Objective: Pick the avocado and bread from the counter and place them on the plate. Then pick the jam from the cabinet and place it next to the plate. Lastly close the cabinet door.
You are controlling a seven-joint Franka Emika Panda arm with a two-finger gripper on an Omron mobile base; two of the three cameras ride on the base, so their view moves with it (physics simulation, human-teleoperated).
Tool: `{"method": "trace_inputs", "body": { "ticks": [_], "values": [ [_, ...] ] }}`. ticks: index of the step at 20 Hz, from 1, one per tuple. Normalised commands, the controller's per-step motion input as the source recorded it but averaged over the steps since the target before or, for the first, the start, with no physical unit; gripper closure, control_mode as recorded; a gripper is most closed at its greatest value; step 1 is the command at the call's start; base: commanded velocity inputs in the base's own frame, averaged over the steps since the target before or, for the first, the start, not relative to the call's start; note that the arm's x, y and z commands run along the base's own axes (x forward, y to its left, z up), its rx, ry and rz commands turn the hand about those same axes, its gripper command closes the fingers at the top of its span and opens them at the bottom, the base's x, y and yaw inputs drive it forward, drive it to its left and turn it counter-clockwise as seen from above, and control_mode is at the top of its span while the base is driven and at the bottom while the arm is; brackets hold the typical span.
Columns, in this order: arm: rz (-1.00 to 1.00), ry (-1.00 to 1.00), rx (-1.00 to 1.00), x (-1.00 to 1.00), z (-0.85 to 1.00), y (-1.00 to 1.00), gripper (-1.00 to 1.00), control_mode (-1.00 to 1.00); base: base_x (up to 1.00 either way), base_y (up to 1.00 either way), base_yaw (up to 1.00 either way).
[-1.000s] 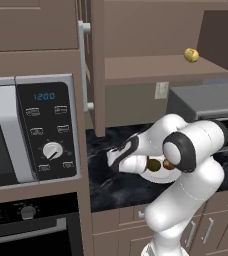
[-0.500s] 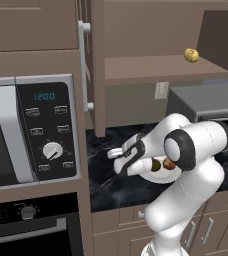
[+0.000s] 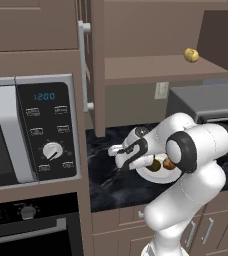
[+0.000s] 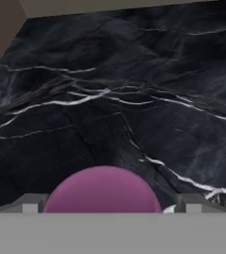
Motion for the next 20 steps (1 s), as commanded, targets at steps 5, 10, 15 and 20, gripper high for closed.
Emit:
{"method": "trace_inputs", "body": {
  "ticks": [5, 10, 15, 20],
  "values": [
    [-0.04, 0.06, 0.00, -0.10, 0.24, 0.00, -1.00, -1.00, 0.00, 0.00, 0.00],
    [0.00, -0.04, 0.00, -0.45, 0.22, 0.00, -1.00, -1.00, 0.00, 0.00, 0.00],
    [0.00, -0.02, 0.00, -0.46, 0.59, -0.02, -1.00, -1.00, 0.00, 0.00, 0.00],
    [0.00, 0.00, 0.00, -0.32, 0.74, -0.01, -1.00, -1.00, 0.00, 0.00, 0.00]
  ]
}}
